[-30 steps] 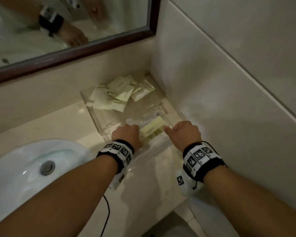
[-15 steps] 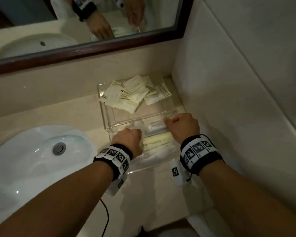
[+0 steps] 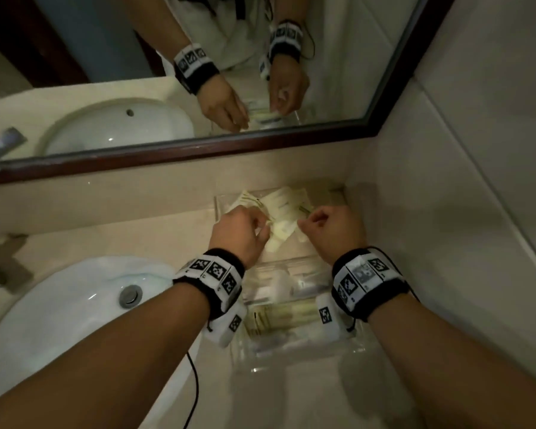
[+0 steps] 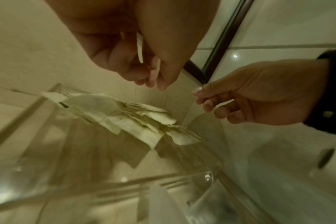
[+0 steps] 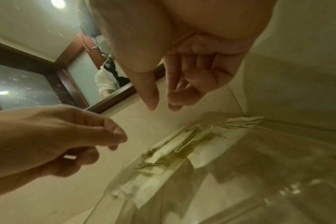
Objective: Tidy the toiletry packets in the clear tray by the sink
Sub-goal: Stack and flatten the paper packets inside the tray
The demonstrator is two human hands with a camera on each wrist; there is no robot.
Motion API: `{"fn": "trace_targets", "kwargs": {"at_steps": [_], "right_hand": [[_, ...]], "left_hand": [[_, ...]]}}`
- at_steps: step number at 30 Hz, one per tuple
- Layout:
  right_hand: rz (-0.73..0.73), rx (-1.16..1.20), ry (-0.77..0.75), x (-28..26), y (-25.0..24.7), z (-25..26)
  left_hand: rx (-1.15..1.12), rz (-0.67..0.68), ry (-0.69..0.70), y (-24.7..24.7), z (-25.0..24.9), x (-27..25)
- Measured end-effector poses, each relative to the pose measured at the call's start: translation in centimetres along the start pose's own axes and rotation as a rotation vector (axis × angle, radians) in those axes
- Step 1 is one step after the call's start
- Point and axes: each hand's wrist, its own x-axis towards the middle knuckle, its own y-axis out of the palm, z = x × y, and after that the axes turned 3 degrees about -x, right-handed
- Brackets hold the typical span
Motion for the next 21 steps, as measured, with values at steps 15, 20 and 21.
{"fn": "trace_targets", "kwargs": {"at_steps": [15,20,21], "right_hand": [[0.127,-0.307,-0.029,3.3,4.1,1.0],[0.124,-0.335,-0.019,3.5,4.6,0.9],[0.118,-0.338,-0.011,3.5,4.7,1.0]], "left_hand": [[-0.012,0.084,-0.052,3.6,-0.5,7.0],[-0.012,0.122,-0.093,3.7,-0.2,7.5],[-0.01,0.124,-0.099,3.8,-0.2,7.6]]}}
